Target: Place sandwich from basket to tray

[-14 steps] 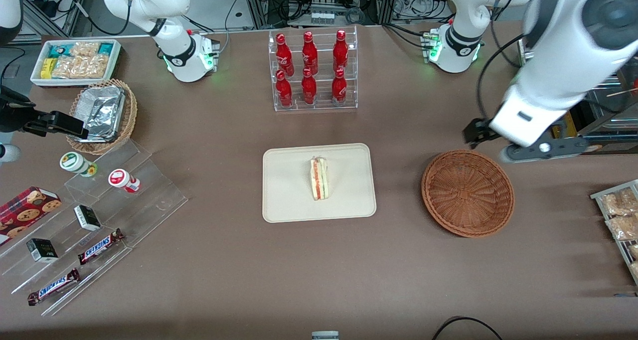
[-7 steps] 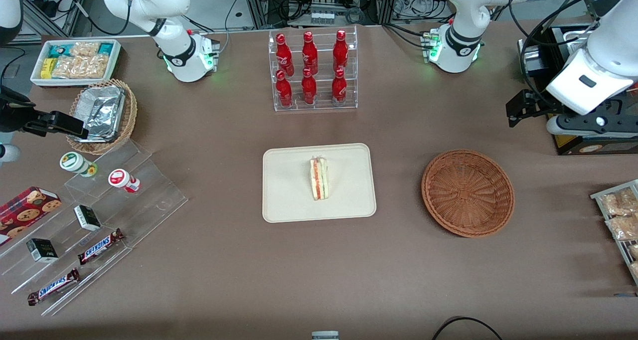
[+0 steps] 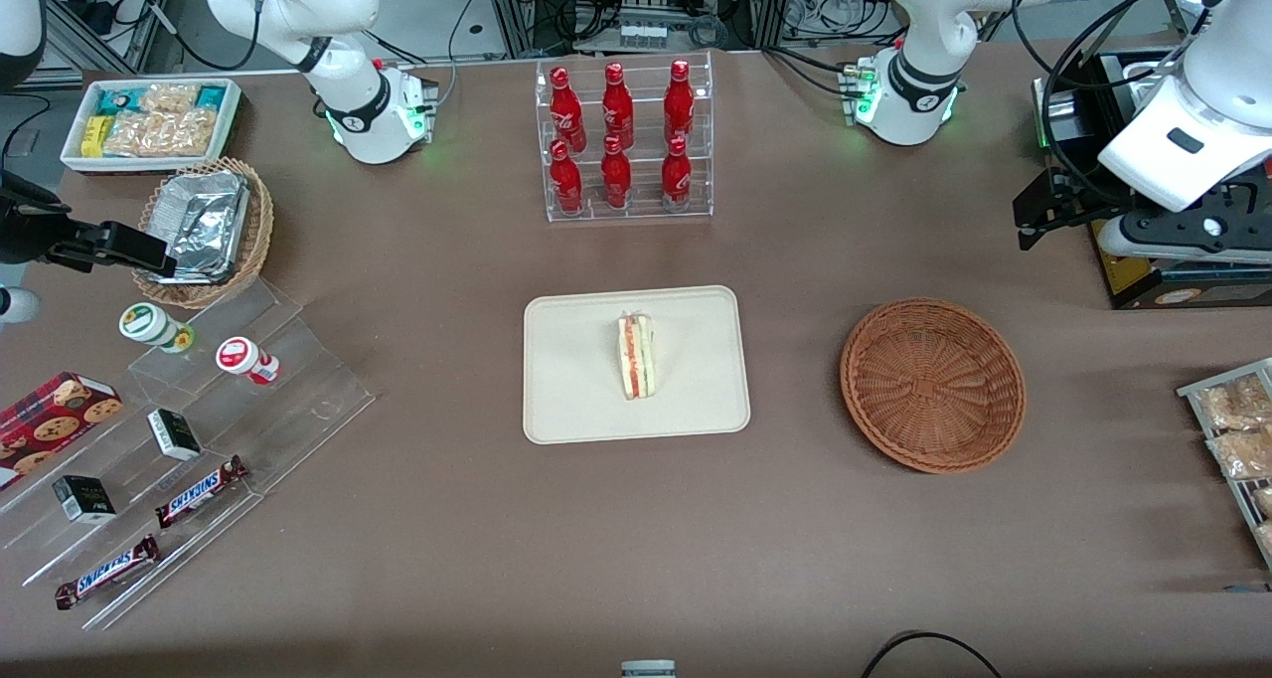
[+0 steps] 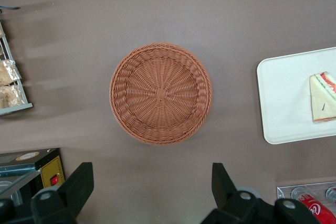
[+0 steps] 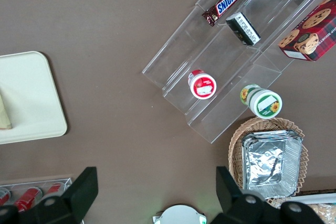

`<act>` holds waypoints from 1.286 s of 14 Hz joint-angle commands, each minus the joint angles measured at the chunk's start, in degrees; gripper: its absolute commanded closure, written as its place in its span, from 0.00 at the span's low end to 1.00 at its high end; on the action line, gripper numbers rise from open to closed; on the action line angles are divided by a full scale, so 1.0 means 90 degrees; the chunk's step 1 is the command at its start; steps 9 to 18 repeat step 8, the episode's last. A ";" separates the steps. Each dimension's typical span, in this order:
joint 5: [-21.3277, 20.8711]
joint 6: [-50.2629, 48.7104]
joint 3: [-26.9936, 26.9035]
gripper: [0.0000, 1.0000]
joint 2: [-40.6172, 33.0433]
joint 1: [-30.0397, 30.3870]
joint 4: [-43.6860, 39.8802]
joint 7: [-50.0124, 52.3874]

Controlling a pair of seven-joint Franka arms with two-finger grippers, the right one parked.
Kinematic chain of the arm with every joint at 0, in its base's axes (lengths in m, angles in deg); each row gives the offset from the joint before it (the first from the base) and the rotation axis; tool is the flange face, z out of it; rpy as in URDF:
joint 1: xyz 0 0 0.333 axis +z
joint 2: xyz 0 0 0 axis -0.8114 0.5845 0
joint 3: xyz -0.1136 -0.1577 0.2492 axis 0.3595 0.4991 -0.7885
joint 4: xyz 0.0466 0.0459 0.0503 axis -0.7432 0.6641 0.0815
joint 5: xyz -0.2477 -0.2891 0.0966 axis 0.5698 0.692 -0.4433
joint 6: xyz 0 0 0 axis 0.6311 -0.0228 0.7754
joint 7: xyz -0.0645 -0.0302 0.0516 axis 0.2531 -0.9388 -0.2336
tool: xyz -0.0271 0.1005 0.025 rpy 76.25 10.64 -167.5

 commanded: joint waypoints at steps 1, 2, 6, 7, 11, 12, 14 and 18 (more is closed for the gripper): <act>0.0039 -0.0109 -0.0049 0.00 -0.0010 0.0025 0.0052 0.0032; 0.0078 -0.0109 -0.0233 0.01 -0.0039 0.0006 0.0062 0.0032; 0.0167 -0.0177 -0.0411 0.00 -0.0020 -0.0004 0.0033 -0.0006; 0.0167 -0.0197 -0.0411 0.00 0.0000 0.0006 0.0004 -0.0026; 0.0147 -0.0216 -0.0420 0.00 -0.0010 0.0006 0.0033 -0.0036; 0.0147 -0.0216 -0.0420 0.00 -0.0010 0.0006 0.0033 -0.0036; 0.0147 -0.0216 -0.0420 0.00 -0.0010 0.0006 0.0033 -0.0036; 0.0147 -0.0216 -0.0420 0.00 -0.0010 0.0006 0.0033 -0.0036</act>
